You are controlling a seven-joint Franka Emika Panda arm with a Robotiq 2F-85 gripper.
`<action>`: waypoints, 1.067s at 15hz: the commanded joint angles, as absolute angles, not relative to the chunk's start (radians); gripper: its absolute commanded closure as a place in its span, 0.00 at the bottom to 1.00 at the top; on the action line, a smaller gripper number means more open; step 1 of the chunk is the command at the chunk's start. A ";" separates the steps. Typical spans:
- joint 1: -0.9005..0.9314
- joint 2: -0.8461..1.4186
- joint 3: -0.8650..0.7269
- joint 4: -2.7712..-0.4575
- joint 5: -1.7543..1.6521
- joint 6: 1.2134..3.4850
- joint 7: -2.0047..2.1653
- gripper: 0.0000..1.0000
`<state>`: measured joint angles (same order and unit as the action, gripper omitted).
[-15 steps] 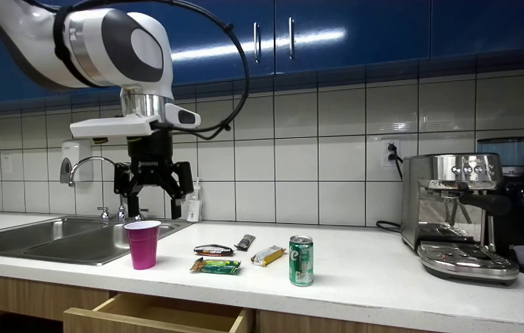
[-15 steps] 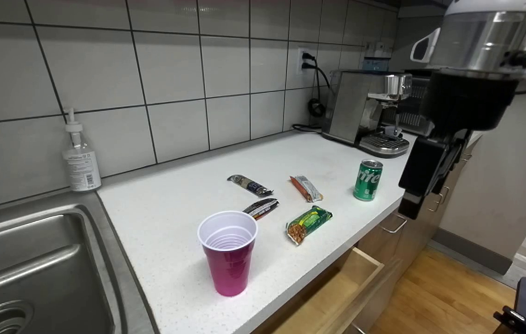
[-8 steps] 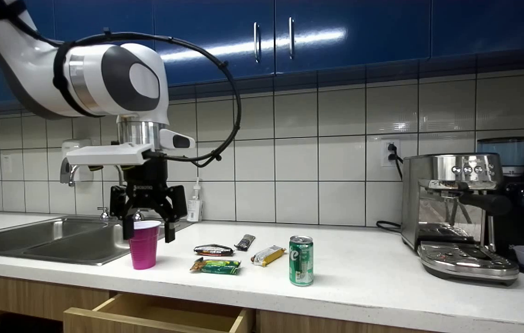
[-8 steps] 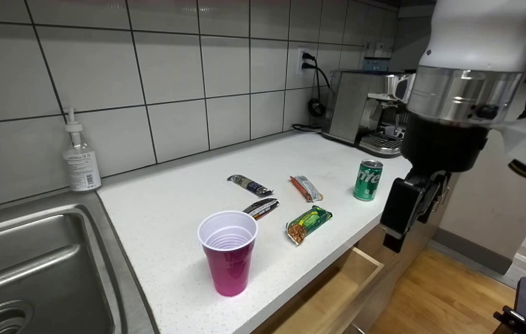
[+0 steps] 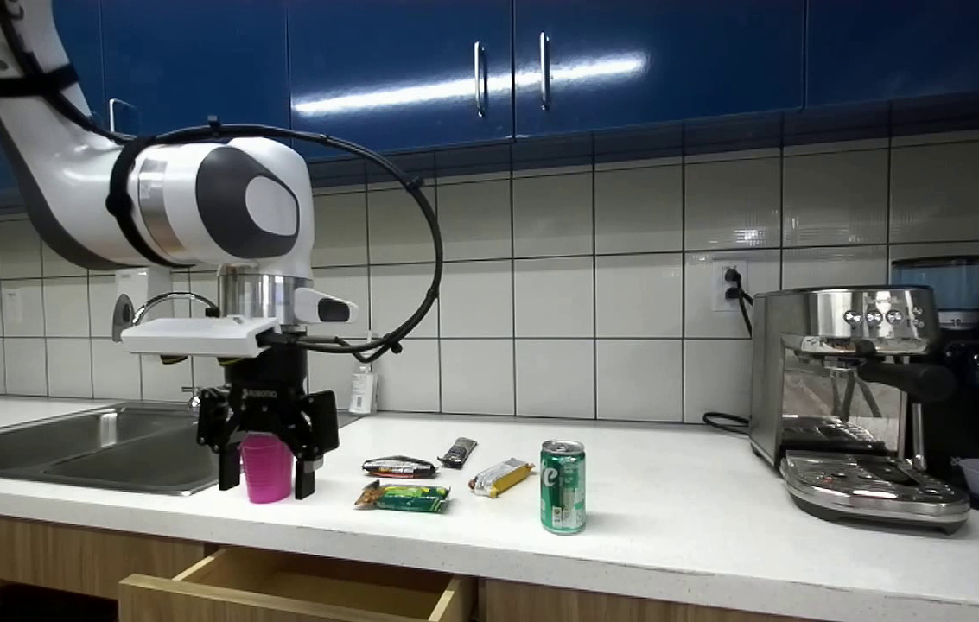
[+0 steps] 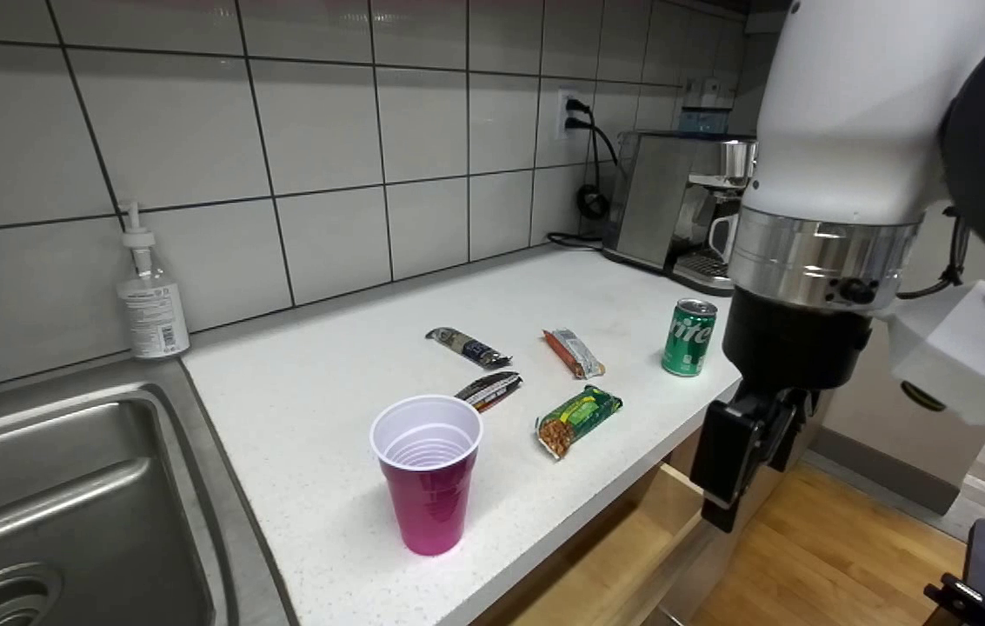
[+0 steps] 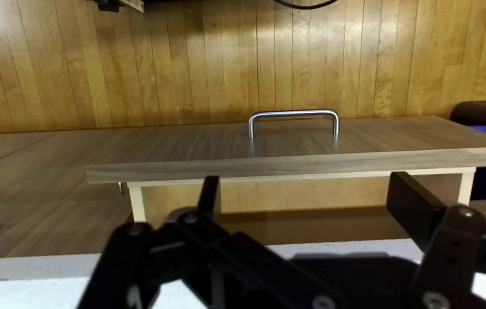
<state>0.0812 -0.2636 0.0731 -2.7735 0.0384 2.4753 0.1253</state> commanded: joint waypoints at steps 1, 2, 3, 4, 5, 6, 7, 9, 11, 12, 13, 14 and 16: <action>0.081 -0.190 0.090 -2.748 0.050 2.514 0.165 0.00; 0.081 -0.174 0.090 -2.746 0.050 2.525 0.167 0.00; 0.080 -0.155 0.090 -2.742 0.046 2.539 0.169 0.00; 0.080 -0.136 0.089 -2.737 0.046 2.551 0.169 0.00; 0.081 -0.119 0.088 -2.733 0.046 2.563 0.167 0.00; 0.080 -0.100 0.089 -2.728 0.040 2.579 0.170 0.00; 0.081 -0.081 0.089 -2.722 0.039 2.594 0.168 0.00; 0.084 -0.042 0.091 -2.711 0.034 2.626 0.167 0.00; 0.083 -0.001 0.092 -2.699 0.022 2.656 0.174 0.00; 0.083 0.021 0.091 -2.692 0.010 2.673 0.182 0.00; 0.084 0.039 0.090 -2.684 0.004 2.685 0.185 0.00; 0.085 0.059 0.088 -2.678 -0.011 2.706 0.196 0.00; 0.090 0.101 0.081 -2.662 -0.034 2.742 0.208 0.00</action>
